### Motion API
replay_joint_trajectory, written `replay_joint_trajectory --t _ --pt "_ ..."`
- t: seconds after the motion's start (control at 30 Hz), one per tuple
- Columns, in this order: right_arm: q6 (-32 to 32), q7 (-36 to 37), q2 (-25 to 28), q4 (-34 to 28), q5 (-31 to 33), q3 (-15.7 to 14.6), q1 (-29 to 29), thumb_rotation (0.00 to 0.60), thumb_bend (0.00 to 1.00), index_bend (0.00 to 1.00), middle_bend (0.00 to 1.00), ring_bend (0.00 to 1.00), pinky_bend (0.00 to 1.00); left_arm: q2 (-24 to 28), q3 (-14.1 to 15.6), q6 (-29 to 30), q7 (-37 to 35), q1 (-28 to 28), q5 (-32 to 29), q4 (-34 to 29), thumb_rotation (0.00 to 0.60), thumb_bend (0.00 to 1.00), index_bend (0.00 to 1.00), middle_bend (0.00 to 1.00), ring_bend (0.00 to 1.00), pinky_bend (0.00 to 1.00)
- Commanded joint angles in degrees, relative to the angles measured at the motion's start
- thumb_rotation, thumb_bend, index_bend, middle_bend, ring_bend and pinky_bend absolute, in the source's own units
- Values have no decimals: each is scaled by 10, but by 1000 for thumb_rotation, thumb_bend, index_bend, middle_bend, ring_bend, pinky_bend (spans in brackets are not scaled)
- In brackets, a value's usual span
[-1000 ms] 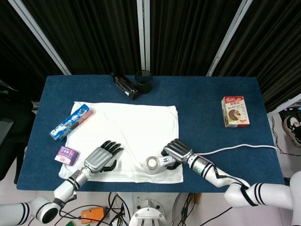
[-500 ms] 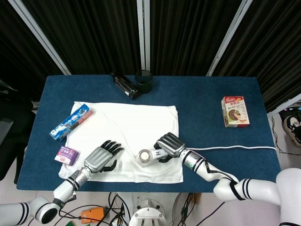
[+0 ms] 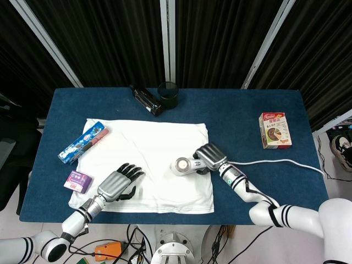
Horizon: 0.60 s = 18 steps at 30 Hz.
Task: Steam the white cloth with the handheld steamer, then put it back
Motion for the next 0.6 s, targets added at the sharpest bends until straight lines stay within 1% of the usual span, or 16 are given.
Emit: replay_joint_trajectory --t 0.03,0.1,0.2,0.3,0.43,0.6 --pt "-4 -5 5 29 31 12 -8 600 572 964 791 882 800 0 0 1 0 0 0 0 0 510 104 37 0 0" --pt "-1 3 8 39 42 19 -13 600 572 964 791 882 800 0 0 3 0 0 1 -1 0 510 104 36 0 0" --pt "7 25 19 29 35 24 -20 600 572 964 791 882 800 0 0 6 2 1 3 -3 0 510 103 37 0 0" --pt "23 53 36 -1 4 24 -26 600 572 964 791 882 800 2 1 10 4 2 5 -5 0 510 104 37 0 0" --pt "35 79 46 -39 -35 18 -28 600 572 964 791 882 800 4 0 13 6 2 5 -8 0 510 104 37 0 0" --pt "28 90 28 -62 -65 8 -17 600 572 964 791 882 801 4 0 14 7 3 4 -10 0 510 103 37 0 0"
